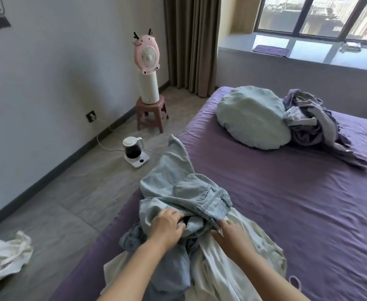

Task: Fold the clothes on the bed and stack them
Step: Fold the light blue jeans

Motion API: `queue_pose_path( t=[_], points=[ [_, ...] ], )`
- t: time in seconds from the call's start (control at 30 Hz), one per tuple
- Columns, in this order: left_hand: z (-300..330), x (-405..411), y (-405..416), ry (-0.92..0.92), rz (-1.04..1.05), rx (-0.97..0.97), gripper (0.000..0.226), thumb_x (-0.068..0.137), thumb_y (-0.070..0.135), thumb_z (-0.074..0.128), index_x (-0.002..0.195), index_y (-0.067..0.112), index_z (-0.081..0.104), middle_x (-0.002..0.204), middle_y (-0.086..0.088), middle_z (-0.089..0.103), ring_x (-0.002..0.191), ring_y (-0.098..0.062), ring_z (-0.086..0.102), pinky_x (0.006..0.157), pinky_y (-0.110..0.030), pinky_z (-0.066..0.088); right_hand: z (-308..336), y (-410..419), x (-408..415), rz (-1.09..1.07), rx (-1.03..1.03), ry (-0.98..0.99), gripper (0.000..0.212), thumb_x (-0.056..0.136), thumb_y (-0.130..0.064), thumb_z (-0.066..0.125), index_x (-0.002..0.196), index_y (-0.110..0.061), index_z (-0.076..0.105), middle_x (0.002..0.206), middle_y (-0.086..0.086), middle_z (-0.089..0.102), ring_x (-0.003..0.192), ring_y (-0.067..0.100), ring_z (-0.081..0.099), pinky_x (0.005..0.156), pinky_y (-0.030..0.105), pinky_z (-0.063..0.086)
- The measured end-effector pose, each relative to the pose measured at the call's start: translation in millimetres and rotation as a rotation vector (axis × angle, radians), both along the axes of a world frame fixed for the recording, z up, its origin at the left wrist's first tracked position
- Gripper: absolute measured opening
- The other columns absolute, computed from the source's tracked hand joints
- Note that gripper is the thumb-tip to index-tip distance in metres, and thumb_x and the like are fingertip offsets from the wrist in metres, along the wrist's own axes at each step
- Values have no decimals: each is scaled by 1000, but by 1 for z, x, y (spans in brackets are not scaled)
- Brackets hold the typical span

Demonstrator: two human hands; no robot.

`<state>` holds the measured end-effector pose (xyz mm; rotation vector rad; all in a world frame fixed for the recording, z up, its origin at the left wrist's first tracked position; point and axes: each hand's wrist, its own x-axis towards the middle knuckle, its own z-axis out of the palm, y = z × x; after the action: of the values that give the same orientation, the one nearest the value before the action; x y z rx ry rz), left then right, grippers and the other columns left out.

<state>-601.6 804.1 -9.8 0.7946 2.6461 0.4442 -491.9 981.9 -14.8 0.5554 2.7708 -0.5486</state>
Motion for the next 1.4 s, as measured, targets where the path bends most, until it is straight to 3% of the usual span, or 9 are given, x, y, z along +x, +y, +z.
queue_pose_path(
  t=[0.13,0.3,0.47,0.6,0.77,0.93,1.13,1.3,1.4],
  points=[
    [-21,-24,31,20,-102,-10,43,95,36,47,137,27,47,145,6,39,139,-14,25,115,-28,17,-19,10,-37,-77,13,-49,51,95,-40,45,141,-18,36,138,3,47,126,23,43,97,31,38],
    [-48,-41,59,-70,-181,-89,52,98,34,44,147,32,28,159,7,12,147,-14,4,119,-38,8,-54,13,-60,-157,-25,-124,34,91,-29,48,123,-19,44,130,0,51,123,20,44,92,31,39],
    [-56,-49,67,-44,-200,-111,54,97,37,45,147,35,25,151,11,31,141,-11,22,117,-31,14,-60,25,-62,-206,-97,-21,8,90,-26,48,92,-21,55,105,0,61,105,20,55,74,30,39],
    [-38,-48,69,-5,-164,33,48,95,37,50,141,35,40,138,13,49,129,-9,40,109,-24,24,-26,48,-55,-275,-288,205,10,83,-26,66,86,-19,60,74,-10,56,76,15,53,69,28,40],
    [26,-36,83,12,-133,318,28,92,26,60,119,21,64,117,1,66,111,-19,56,98,-31,38,41,69,-35,-358,-405,386,24,73,-23,76,74,-39,57,66,-13,59,62,5,51,60,20,43],
    [120,-7,98,-6,-120,581,25,89,12,64,114,15,67,105,-1,69,98,-17,62,88,-28,46,130,82,-5,-394,-526,638,22,75,-20,77,75,-35,61,67,-12,61,56,-2,55,51,11,42],
    [223,53,112,-153,-107,903,17,91,14,63,108,14,65,95,1,69,87,-13,63,85,-39,50,241,106,60,-250,-842,782,39,81,6,66,113,-14,57,73,-10,65,64,2,57,63,15,46],
    [285,121,120,-243,-168,1058,18,94,7,57,101,22,64,89,7,70,81,-1,64,77,-17,50,290,107,142,-263,-1070,913,32,84,9,60,112,-7,57,81,3,69,68,10,66,66,21,54],
    [303,166,123,-246,-178,1062,18,94,3,54,103,17,63,90,6,67,77,5,63,73,-12,48,301,105,193,-272,-1041,877,12,92,0,54,96,-9,59,71,0,69,55,9,63,52,22,54]
  ],
)
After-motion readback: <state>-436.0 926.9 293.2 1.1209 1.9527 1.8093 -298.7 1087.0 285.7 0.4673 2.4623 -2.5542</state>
